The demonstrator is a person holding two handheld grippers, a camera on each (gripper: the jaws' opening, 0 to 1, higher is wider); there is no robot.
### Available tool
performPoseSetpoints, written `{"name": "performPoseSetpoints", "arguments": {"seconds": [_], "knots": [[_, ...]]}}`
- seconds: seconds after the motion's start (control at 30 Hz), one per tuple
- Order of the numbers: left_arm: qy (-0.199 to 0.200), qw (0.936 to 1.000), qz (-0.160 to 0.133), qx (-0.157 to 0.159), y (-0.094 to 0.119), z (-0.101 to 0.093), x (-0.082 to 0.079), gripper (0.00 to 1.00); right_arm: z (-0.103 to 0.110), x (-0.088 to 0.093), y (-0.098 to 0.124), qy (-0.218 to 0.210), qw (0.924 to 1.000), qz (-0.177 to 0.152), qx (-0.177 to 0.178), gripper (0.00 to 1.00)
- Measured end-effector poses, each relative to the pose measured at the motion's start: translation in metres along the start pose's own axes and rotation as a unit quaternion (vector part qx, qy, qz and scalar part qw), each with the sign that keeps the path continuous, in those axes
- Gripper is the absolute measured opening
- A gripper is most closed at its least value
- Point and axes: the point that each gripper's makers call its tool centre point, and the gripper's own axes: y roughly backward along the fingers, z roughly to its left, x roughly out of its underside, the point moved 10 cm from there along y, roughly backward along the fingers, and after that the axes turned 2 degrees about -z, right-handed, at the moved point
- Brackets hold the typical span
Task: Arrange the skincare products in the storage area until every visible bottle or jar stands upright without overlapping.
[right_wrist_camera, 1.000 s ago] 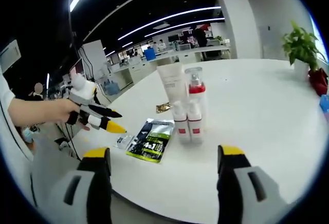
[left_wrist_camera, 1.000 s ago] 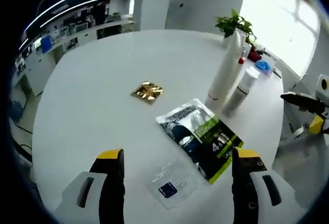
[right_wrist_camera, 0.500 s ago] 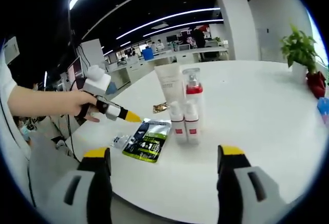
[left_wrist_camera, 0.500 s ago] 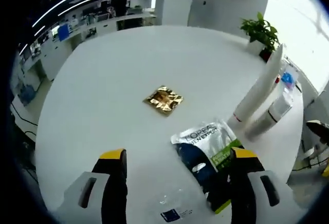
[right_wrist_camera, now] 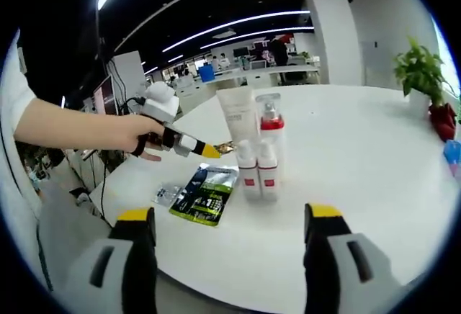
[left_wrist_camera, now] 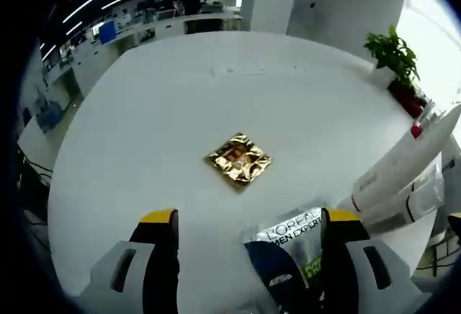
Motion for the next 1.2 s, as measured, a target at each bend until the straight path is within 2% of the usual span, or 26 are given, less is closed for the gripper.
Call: {"name": "performPoseSetpoints", "arguments": {"seconds": [0.43, 0.5, 0.6, 0.7, 0.83, 1.03, 1.2], "knots": [[0.042, 0.9984, 0.015, -0.035, -0.039, -0.001, -0.025, 0.73, 0.003, 0.003, -0.004, 0.019, 0.9996, 0.020, 0.000, 0.83], [0.056, 0.9970, 0.026, -0.047, -0.043, -0.001, -0.026, 0.69, 0.002, 0.003, -0.004, 0.022, 0.9995, 0.024, 0.004, 0.82], [0.085, 0.9947, 0.025, -0.053, -0.049, -0.006, -0.027, 0.70, 0.002, 0.004, -0.005, 0.031, 0.9991, 0.028, 0.011, 0.82], [0.096, 0.9929, 0.026, -0.066, -0.053, -0.009, -0.027, 0.69, 0.004, 0.004, -0.006, 0.041, 0.9985, 0.035, 0.010, 0.82], [0.118, 0.9897, 0.022, -0.078, -0.062, -0.007, -0.028, 0.62, 0.006, 0.005, -0.008, 0.055, 0.9975, 0.042, 0.014, 0.82], [0.112, 0.9887, 0.013, -0.099, -0.063, -0.010, -0.029, 0.59, 0.006, 0.005, -0.009, 0.071, 0.9961, 0.048, 0.021, 0.83], [0.110, 0.9872, 0.000, -0.116, -0.064, -0.010, -0.028, 0.56, 0.002, 0.004, -0.007, 0.055, 0.9972, 0.039, 0.034, 0.84]]}}
